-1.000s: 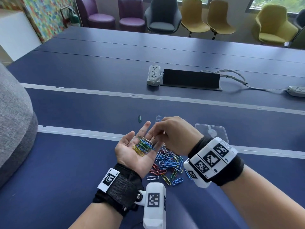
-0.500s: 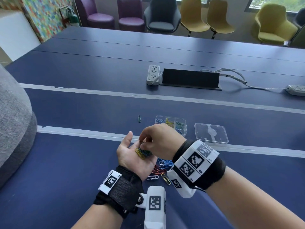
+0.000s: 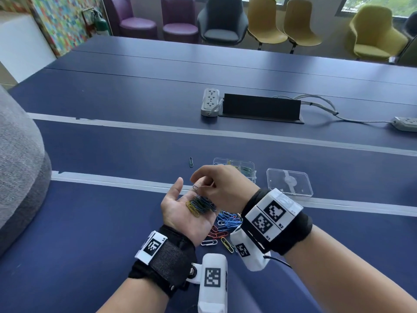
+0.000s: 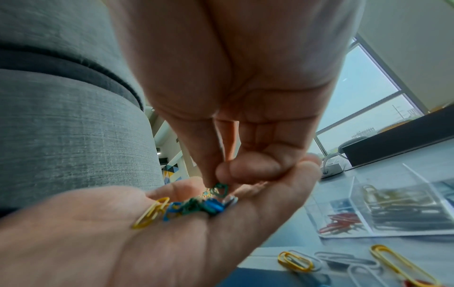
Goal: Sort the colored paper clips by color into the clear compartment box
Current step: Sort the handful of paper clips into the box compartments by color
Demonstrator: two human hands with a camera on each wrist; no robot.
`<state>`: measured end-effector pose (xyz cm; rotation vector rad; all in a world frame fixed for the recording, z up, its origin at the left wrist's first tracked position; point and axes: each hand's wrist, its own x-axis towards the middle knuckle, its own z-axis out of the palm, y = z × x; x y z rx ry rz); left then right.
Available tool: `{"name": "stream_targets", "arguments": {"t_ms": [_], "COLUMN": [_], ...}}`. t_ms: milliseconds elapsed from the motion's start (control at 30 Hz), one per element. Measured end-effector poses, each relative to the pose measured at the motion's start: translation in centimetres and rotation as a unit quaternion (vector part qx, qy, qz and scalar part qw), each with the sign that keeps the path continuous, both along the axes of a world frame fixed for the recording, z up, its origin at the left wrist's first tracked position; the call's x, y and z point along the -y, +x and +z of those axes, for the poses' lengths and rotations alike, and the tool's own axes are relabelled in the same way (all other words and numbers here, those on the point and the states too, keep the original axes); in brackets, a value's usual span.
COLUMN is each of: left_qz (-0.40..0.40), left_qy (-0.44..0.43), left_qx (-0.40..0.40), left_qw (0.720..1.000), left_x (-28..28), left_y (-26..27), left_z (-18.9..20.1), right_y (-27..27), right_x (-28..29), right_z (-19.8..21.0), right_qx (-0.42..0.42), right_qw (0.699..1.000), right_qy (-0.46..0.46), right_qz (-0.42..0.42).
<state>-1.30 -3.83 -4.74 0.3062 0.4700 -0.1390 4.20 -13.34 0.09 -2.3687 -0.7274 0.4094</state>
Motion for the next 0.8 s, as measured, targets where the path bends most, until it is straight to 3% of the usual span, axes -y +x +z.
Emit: {"name": "stream_targets", "arguments": {"t_ms": [267, 400, 533, 800], "left_qz": [0.001, -0.004, -0.009, -0.012], "left_qy": [-0.015, -0.014, -0.024, -0.03], "left_qx": [0.014, 0.02, 0.023, 0.029], "left_qw": [1.0, 1.0, 0.999, 0.999], "left_x": [0.1, -0.1, -0.2, -0.2], "left_y": [0.2, 0.3, 0.3, 0.4], "left_z": [-0.3, -0.4, -0.4, -0.3], "right_y": [0.7, 3.3, 6.3, 7.7], "right_x": [0.7, 2.3, 4.8, 6.3], "right_z": [0.4, 0.6, 0.5, -1.9], "right_qx": [-0.091, -0.038, -0.056, 0.033], "right_qw": [0.989, 0.986, 0.961, 0.966], "right_qy": [0.108, 0.123, 0.166, -0.019], "right_qz": [-0.053, -0.11, -0.214, -0.255]}}
